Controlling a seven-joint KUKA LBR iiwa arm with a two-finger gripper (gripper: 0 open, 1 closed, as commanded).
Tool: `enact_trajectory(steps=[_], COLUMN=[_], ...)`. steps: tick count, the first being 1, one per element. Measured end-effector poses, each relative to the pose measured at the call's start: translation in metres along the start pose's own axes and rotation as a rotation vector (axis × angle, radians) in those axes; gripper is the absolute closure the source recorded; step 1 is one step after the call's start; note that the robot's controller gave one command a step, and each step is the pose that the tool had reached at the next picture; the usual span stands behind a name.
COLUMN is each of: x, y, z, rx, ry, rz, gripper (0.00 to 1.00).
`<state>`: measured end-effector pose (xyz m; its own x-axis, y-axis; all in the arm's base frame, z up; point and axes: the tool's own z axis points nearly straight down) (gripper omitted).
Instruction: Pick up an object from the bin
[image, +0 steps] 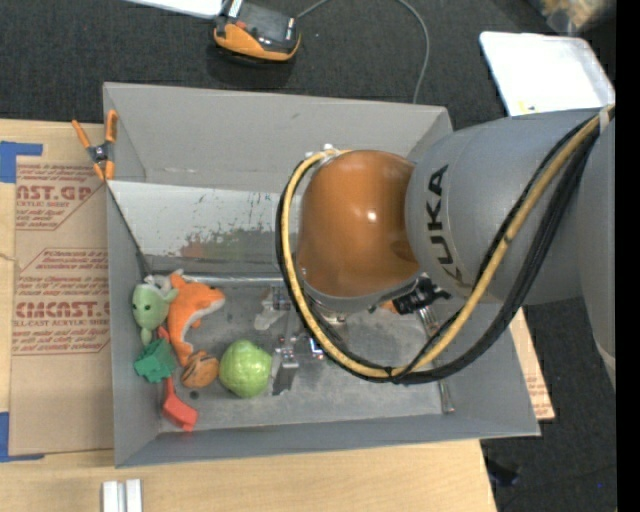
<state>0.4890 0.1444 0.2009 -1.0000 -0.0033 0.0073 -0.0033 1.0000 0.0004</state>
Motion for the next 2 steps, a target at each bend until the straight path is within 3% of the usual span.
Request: enact_trajectory(steps=[1,2], x=[-0.002,-0.016], y=[-0.001,0.002], z=[-0.004,0.065], rx=[-0.002,-0.004], ry=[-0.008,-0.012], rz=[0.002,0.008], gripper=[0.00,0.00])
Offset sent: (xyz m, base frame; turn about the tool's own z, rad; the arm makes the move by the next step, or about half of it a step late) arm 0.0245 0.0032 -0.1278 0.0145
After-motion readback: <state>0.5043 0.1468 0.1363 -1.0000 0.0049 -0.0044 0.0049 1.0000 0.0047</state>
